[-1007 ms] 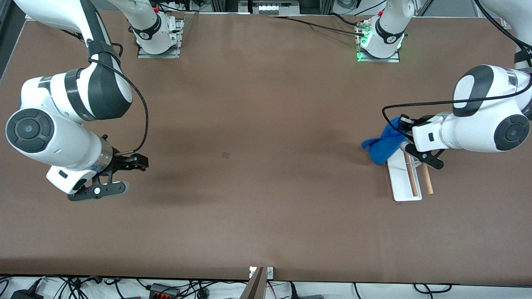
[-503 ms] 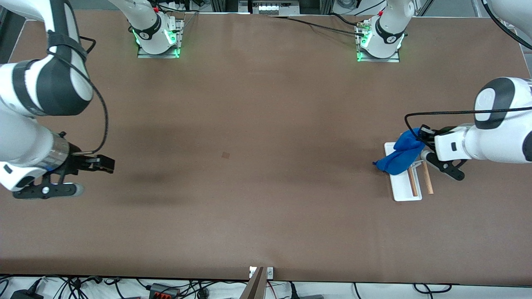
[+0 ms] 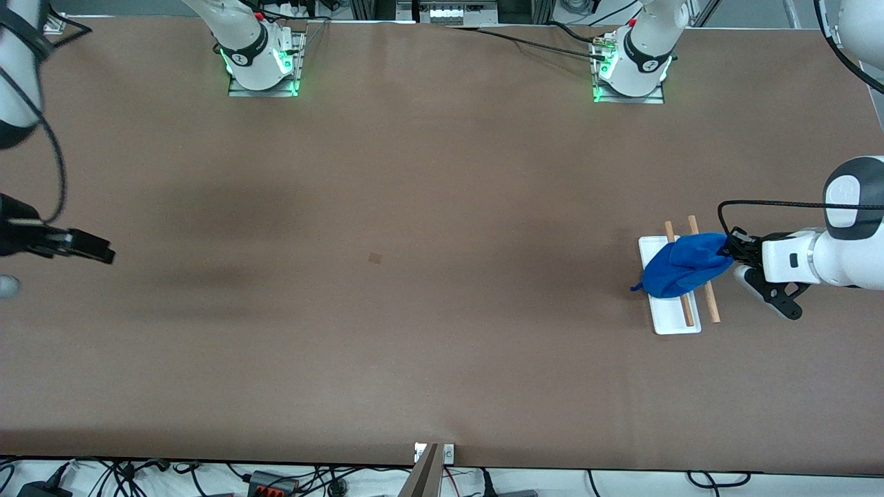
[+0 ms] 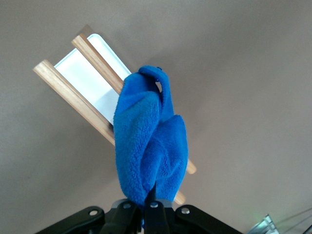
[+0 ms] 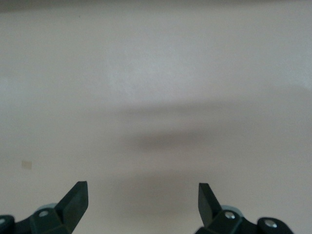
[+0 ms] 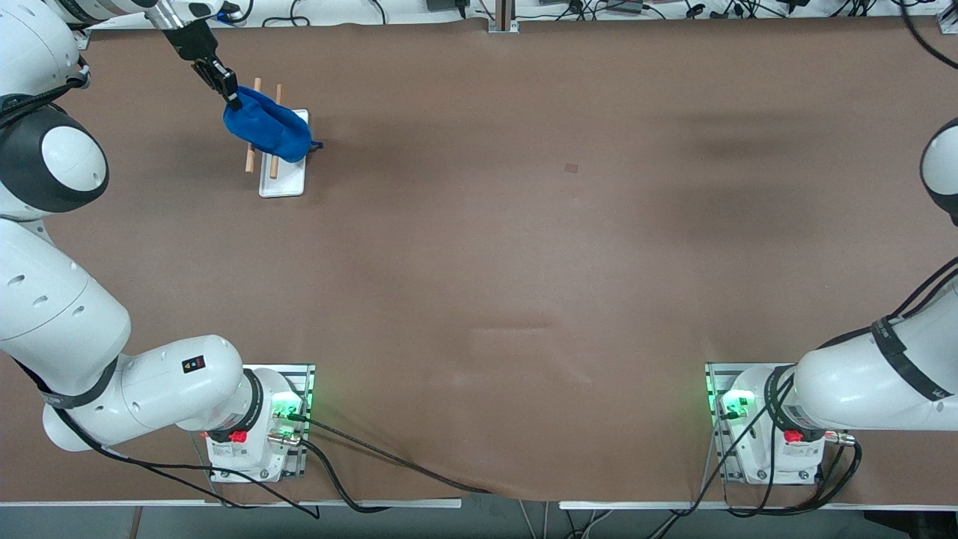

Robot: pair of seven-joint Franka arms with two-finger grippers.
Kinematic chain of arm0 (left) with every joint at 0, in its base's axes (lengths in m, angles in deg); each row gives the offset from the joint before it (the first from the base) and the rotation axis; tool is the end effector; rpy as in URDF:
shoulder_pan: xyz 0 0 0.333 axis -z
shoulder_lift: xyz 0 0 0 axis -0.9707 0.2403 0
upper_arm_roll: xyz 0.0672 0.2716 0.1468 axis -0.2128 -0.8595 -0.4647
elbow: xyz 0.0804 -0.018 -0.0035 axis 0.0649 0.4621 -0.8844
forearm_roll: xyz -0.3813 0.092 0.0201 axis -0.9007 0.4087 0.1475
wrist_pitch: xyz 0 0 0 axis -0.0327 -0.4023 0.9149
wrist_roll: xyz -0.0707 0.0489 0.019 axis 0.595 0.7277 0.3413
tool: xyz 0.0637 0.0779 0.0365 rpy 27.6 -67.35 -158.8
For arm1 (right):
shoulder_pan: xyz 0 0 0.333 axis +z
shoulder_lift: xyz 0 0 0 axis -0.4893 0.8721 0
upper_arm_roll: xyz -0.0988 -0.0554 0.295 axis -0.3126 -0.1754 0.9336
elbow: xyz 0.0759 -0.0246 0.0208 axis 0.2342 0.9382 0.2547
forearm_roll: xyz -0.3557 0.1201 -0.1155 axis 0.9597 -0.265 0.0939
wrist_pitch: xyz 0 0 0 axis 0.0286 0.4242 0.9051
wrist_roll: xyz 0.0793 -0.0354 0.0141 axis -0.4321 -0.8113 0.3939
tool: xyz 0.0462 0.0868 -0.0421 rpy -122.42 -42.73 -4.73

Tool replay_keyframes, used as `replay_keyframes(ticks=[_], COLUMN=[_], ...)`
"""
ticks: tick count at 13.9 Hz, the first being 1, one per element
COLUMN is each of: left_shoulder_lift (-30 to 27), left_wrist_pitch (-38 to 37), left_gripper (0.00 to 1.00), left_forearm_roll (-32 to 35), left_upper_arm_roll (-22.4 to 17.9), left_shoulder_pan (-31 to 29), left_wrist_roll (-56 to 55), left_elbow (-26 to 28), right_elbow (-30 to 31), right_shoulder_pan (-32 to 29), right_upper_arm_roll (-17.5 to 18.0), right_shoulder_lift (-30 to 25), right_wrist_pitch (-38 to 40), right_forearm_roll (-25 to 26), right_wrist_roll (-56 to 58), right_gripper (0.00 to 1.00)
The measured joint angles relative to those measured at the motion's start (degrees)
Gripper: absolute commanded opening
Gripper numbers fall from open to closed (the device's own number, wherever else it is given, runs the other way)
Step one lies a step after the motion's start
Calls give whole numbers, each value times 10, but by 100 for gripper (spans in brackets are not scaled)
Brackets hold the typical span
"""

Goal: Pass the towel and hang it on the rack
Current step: 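Lower the towel over the wooden rods with the left gripper, then open the left gripper to release the towel on the rods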

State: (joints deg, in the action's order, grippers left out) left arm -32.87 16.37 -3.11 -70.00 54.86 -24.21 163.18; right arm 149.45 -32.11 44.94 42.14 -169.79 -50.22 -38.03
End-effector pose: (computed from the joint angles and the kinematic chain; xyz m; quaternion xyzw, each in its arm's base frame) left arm 0.6496 0.0750 0.3560 0.9328 -0.3140 -0.1265 0.1240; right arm 0.6602 -0.0362 0.5712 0.9995 -0.0316 -0.0086 0.0038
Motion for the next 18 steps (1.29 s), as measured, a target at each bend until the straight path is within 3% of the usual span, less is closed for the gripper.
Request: replay_keyframes(ticks=[6, 10, 13, 17, 18], left_shoulder_lift=[12, 24, 42, 55, 56], left_wrist_pitch=[12, 14, 37, 48, 53], left_gripper=[0, 0, 0, 1, 9], left_forearm_roll=[22, 23, 23, 23, 23], left_upper_arm_roll=[0, 0, 0, 2, 2], left_shoulder_pan=[-33, -54, -56, -56, -56], left_wrist_roll=[71, 95, 96, 96, 96], left_elbow=[-13, -17, -17, -17, -17], right_elbow=[28, 146, 229, 249, 249], right_shoulder_pan=[7, 10, 10, 10, 11], right_upper_arm_roll=[-19, -19, -20, -20, -20], right_shoulder_lift=[-32, -95, -154, -175, -175], right_wrist_pitch=[15, -66, -83, -82, -83], right_forearm_roll=[-2, -1, -1, -1, -1], right_wrist_roll=[36, 36, 36, 36, 37], right_gripper=[100, 100, 100, 100, 100])
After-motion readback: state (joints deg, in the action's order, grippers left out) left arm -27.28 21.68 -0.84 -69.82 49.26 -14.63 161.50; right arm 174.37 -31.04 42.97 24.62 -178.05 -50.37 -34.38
